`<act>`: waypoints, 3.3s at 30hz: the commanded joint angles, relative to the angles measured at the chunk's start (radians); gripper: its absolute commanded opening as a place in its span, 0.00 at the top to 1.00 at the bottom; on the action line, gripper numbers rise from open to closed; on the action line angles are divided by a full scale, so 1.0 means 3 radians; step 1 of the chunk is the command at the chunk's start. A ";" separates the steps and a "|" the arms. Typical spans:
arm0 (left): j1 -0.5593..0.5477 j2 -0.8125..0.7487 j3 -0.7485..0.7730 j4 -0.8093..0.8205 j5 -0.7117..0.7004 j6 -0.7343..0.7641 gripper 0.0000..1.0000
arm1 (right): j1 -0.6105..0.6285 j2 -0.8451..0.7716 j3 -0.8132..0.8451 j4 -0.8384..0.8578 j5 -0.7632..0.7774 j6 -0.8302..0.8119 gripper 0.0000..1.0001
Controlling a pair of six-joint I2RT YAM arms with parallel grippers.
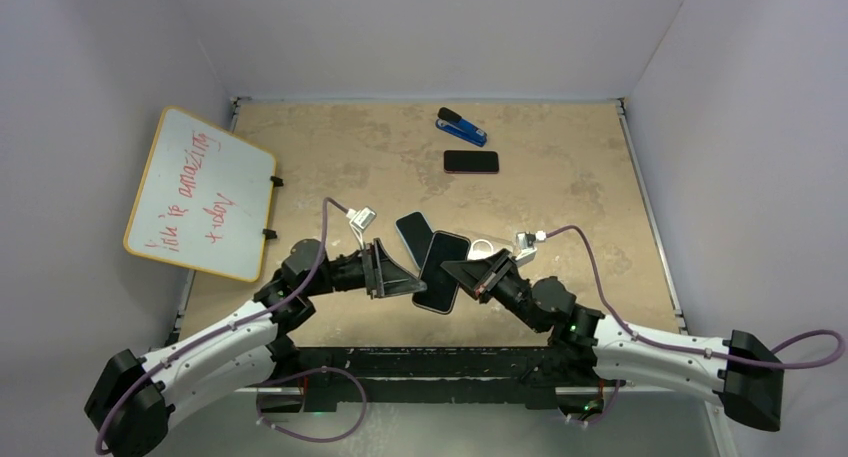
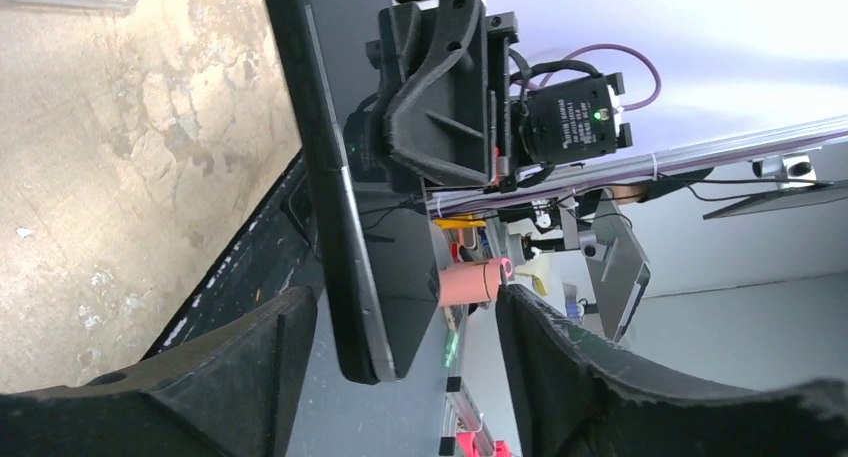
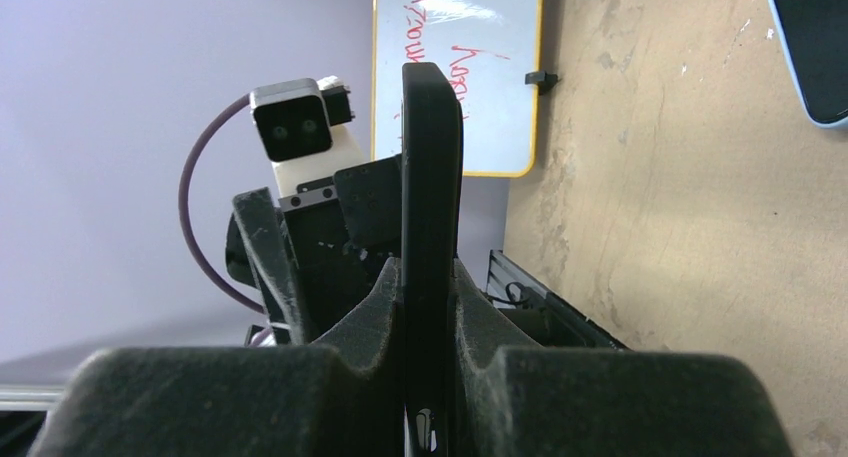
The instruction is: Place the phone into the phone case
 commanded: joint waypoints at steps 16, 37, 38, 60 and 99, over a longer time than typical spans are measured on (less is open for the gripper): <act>-0.0009 0.0235 -0.0184 0.0607 -0.0103 -0.0307 1.00 | 0.0002 -0.0008 -0.0042 0.0283 -0.0034 0.0178 0.55; 0.0005 0.0052 0.1196 -0.2228 -0.0455 0.1757 0.33 | -0.0274 -0.0058 0.0706 -0.1328 -0.2053 -0.1220 0.97; 0.0008 0.0104 0.1270 -0.2296 -0.0390 0.1858 0.32 | -0.0274 -0.0010 0.0757 -0.1337 -0.2223 -0.1298 0.97; 0.0005 0.0397 0.1229 -0.2076 0.0688 0.2064 0.43 | -0.0274 0.0385 0.1214 -0.1241 -0.3173 -0.1735 0.98; 0.0479 -0.0247 0.0283 0.0194 -0.0061 -0.0332 1.00 | -0.0279 -0.1247 0.0954 -0.2499 -0.0716 -0.1125 0.01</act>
